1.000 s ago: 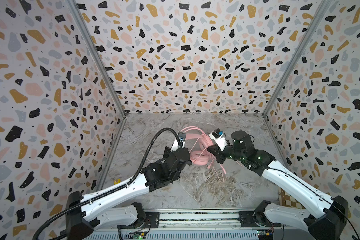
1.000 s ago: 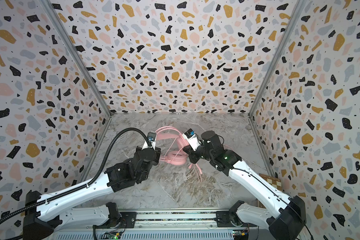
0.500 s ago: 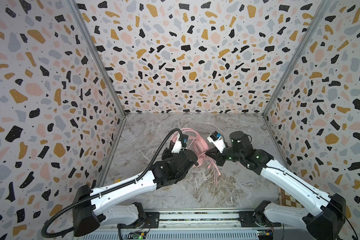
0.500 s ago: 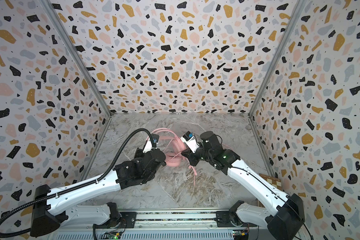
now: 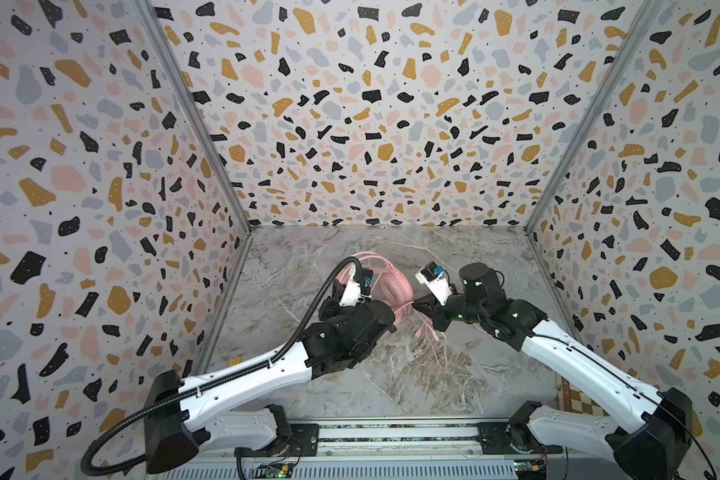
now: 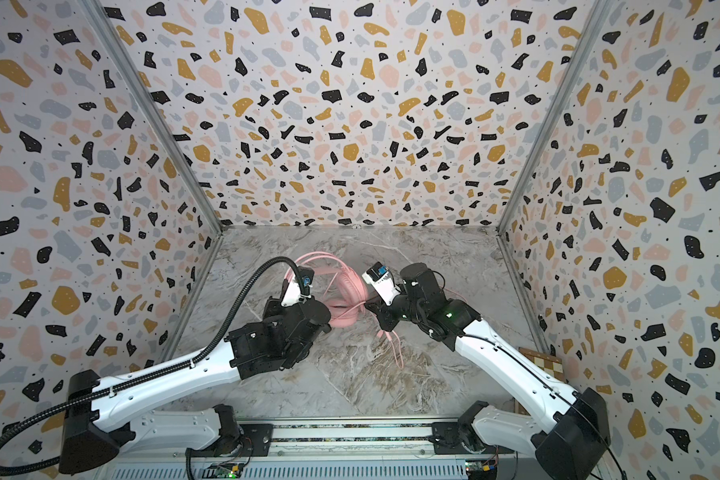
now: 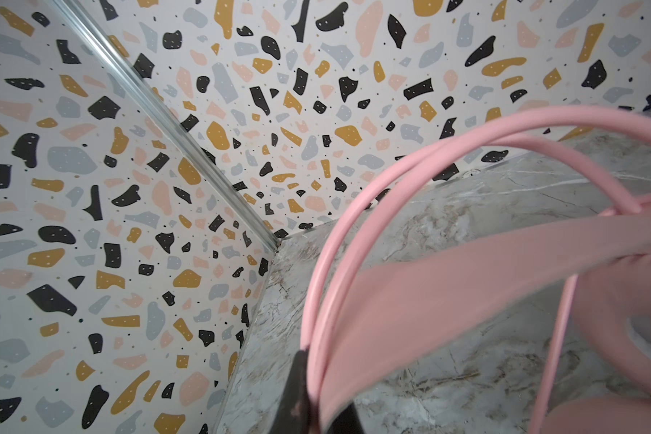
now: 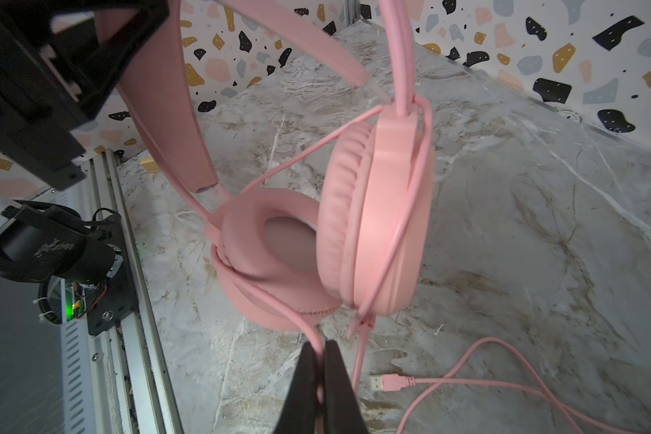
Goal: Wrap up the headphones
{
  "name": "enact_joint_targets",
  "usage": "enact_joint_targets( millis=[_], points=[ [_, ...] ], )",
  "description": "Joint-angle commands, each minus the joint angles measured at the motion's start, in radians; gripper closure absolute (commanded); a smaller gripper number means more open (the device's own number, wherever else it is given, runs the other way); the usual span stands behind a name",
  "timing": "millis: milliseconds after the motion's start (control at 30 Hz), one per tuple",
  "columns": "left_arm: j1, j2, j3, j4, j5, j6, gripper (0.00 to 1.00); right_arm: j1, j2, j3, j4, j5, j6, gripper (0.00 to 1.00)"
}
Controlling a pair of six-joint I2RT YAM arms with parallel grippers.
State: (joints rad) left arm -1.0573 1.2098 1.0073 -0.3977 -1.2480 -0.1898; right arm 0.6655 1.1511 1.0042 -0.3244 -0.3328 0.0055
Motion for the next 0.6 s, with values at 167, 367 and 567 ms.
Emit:
enact_joint_targets(
  millis=[167,367,567],
  points=[
    [0.003,-0.015,-0.005,-0.167,0.179,0.131,1.0,-0.03,-0.031,0.085,0.063,0.227,-0.055,1.0],
    [0.001,-0.085,-0.026,-0.183,0.319,0.174,1.0,-0.031,-0.062,0.052,0.142,0.218,-0.076,1.0],
    [0.001,-0.144,-0.058,-0.174,0.515,0.225,1.0,-0.035,-0.11,-0.026,0.286,0.221,-0.091,1.0]
  ],
)
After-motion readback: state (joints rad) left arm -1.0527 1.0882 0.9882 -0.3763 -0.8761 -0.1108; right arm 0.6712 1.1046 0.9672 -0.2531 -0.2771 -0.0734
